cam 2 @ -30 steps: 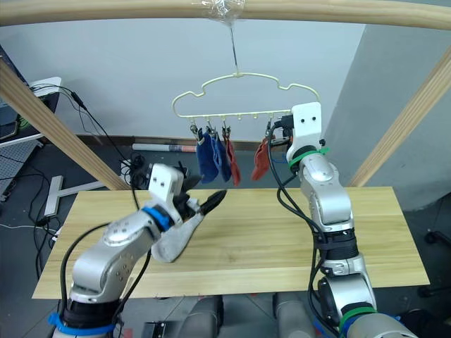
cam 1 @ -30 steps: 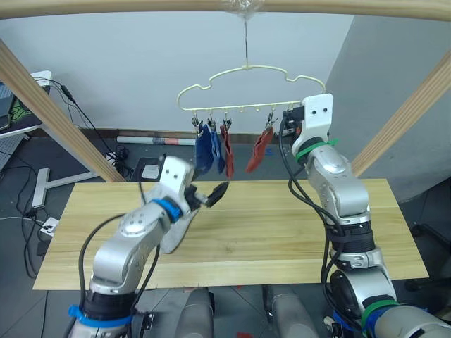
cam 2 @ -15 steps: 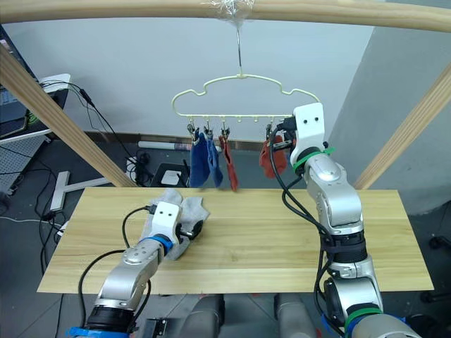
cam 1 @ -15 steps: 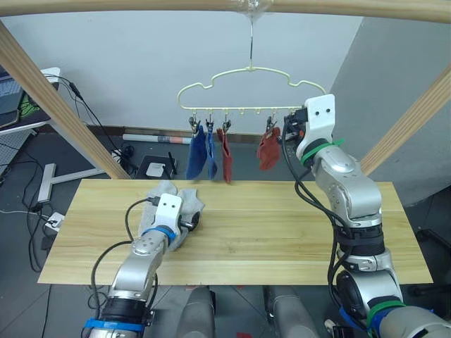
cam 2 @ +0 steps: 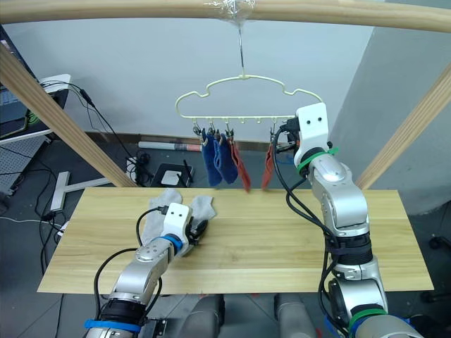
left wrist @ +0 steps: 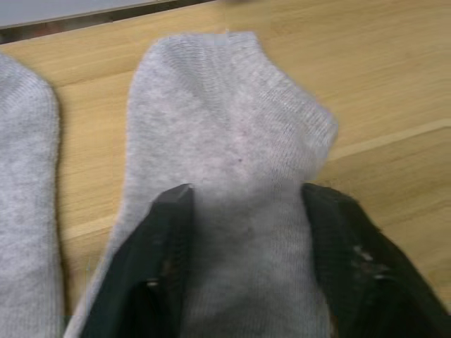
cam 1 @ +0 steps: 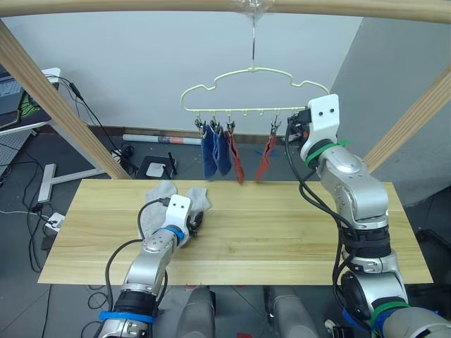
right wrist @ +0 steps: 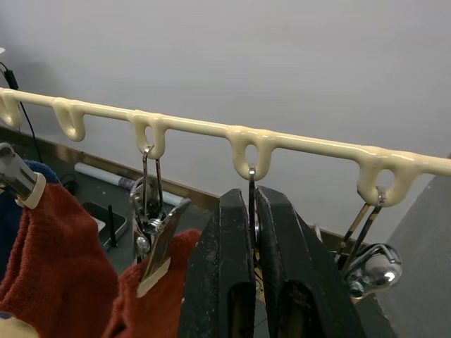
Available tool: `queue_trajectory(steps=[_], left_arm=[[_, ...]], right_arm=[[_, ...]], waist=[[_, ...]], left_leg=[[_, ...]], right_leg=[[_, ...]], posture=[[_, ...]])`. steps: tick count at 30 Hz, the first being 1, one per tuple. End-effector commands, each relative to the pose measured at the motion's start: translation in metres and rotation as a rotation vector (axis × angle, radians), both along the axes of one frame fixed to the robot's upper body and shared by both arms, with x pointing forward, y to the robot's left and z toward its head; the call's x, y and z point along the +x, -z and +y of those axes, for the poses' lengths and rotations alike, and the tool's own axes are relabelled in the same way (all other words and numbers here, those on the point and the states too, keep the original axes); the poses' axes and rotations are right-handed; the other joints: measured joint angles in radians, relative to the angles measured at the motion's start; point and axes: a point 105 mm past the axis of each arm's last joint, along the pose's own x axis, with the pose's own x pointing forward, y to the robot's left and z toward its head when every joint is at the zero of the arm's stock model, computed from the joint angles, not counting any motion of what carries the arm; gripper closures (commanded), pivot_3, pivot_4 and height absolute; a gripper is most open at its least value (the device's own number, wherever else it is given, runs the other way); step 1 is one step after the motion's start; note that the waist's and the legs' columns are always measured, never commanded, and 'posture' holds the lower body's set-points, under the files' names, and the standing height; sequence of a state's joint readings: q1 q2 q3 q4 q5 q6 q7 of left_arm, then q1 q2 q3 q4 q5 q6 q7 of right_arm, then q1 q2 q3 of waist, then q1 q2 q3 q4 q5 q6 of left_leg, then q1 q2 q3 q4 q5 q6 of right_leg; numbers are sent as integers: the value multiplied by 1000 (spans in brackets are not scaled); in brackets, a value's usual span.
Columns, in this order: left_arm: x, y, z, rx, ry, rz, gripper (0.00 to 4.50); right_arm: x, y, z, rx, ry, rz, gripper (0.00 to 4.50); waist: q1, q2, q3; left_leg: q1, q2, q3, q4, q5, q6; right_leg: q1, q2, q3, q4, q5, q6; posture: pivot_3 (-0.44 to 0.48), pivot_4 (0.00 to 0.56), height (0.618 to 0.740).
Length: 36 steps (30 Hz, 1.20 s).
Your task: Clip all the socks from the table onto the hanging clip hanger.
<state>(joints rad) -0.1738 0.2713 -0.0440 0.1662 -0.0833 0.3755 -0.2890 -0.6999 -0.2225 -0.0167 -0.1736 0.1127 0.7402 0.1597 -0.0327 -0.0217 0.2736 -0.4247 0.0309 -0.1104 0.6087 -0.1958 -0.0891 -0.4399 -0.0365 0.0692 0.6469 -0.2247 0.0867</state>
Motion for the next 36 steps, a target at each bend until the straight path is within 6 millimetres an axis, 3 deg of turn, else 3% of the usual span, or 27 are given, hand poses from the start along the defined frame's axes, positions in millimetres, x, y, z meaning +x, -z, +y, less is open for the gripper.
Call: queue_trajectory(steps=[1,5,8,12,20,27,36], left_arm=[[-16,13,-19,-19,100,47,3567],[-22,0,-41,-54,211,3,4470],[-25,-9,-51,-71,260,-25,4470],[-33,-59,-96,-257,449,-173,4470],[-34,-122,-142,-369,581,-344,4470],[-25,-155,-160,-459,583,-418,4470],[-12,-167,-163,-480,563,-454,4470]], right_arm=[[-1,-7,-8,30,2,3,4500],[3,-4,-20,178,17,121,4500],[4,-4,-29,261,29,194,4500],[5,-8,-40,440,4,368,4500],[-3,-15,-33,618,-66,577,4500],[-4,-16,-27,624,-92,580,4500],[-7,-14,-23,632,-90,581,4500]], waist=[[0,1,-1],[1,1,-1],[1,0,-1],[6,0,-1],[2,1,-1],[1,1,-1],[-2,1,-1]], left_leg=[[0,0,0,0,0,0],[1,0,0,0,0,0],[1,0,0,0,0,0],[0,0,0,0,0,0],[0,-1,-1,0,0,0],[-1,-1,-1,1,0,0],[-1,-1,-1,0,0,1]], right_leg=[[0,0,0,0,0,0],[1,0,0,0,0,0],[1,0,0,0,0,-2],[1,0,-1,0,2,-4],[1,-1,-1,0,3,-5],[1,-1,-1,-1,3,-4],[1,-1,-1,-1,3,-4]], posture=[[1,269,740],[-1,263,740],[0,261,740],[-5,258,740],[-13,252,740],[-21,253,740],[-32,255,740]])
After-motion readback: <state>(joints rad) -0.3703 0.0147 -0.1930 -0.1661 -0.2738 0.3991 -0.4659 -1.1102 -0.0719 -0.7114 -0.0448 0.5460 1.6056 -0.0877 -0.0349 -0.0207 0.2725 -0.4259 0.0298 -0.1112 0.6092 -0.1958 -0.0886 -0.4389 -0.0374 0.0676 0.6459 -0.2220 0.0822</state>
